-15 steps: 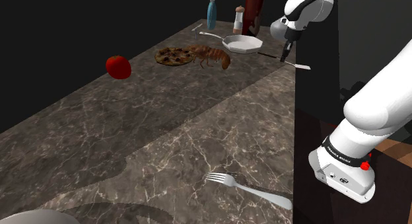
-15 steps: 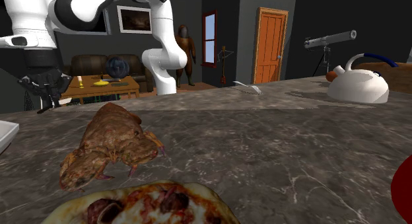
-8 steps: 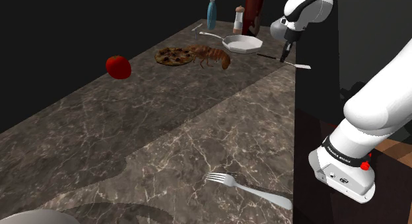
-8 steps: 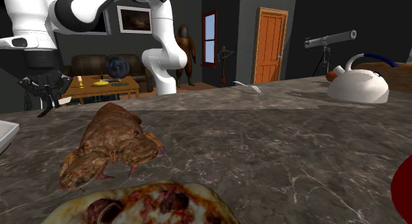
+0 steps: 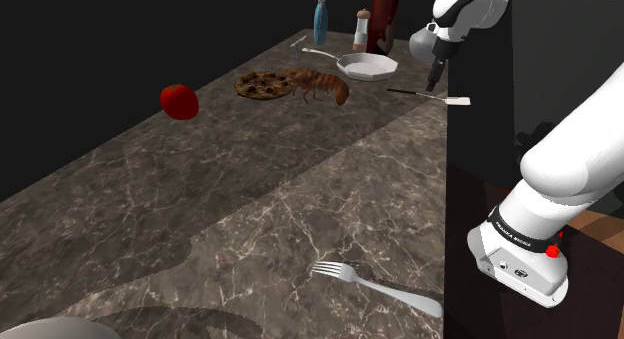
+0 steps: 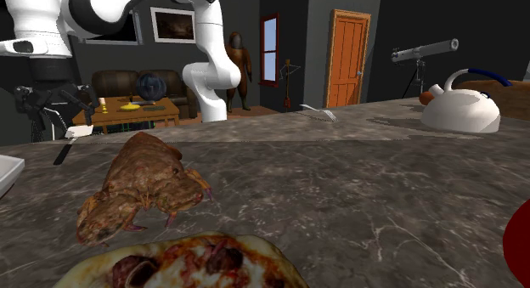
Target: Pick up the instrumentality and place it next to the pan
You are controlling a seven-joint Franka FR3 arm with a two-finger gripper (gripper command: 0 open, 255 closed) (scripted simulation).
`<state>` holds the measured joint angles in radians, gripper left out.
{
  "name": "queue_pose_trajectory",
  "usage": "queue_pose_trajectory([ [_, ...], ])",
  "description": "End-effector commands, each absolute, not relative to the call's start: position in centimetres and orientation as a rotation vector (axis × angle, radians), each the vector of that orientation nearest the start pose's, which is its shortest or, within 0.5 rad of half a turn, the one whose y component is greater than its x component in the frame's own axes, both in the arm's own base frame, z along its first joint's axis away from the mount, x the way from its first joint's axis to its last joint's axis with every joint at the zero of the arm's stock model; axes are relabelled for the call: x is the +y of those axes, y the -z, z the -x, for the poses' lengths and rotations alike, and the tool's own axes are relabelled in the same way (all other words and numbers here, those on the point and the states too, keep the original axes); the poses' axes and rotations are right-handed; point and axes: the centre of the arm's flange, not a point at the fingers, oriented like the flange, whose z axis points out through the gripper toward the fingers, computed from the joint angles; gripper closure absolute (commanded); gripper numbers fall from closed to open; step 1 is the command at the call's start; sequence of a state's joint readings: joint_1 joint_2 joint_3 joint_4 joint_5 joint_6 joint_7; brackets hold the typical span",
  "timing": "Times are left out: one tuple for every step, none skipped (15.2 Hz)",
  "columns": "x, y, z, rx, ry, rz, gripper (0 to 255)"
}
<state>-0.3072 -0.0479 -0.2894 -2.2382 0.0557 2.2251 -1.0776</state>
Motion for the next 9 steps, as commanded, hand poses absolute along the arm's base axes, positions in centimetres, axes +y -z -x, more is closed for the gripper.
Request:
queue_pose_trajectory([
  [-29.2,-41.6,-43.0,-0.694,0.101,3.047,0],
  [-29.2,-42.7,-42.9,-0.694,0.101,3.047,0],
  [-29.2,-42.7,-42.9,-0.694,0.101,3.047,0],
  [-29.2,-42.7,-42.9,-0.694,0.101,3.047,0],
  [-29.2,-42.7,-42.9,-0.694,0.101,3.047,0],
  [-29.2,-42.7,-42.9,-0.694,0.101,3.047,0],
  [-29.2,-42.7,-42.9,-0.694,0.101,3.047,0],
  [-29.2,-42.7,-42.9,-0.694,0.101,3.047,0],
  [-29.2,-42.7,-42.9,-0.694,0.101,3.047,0],
])
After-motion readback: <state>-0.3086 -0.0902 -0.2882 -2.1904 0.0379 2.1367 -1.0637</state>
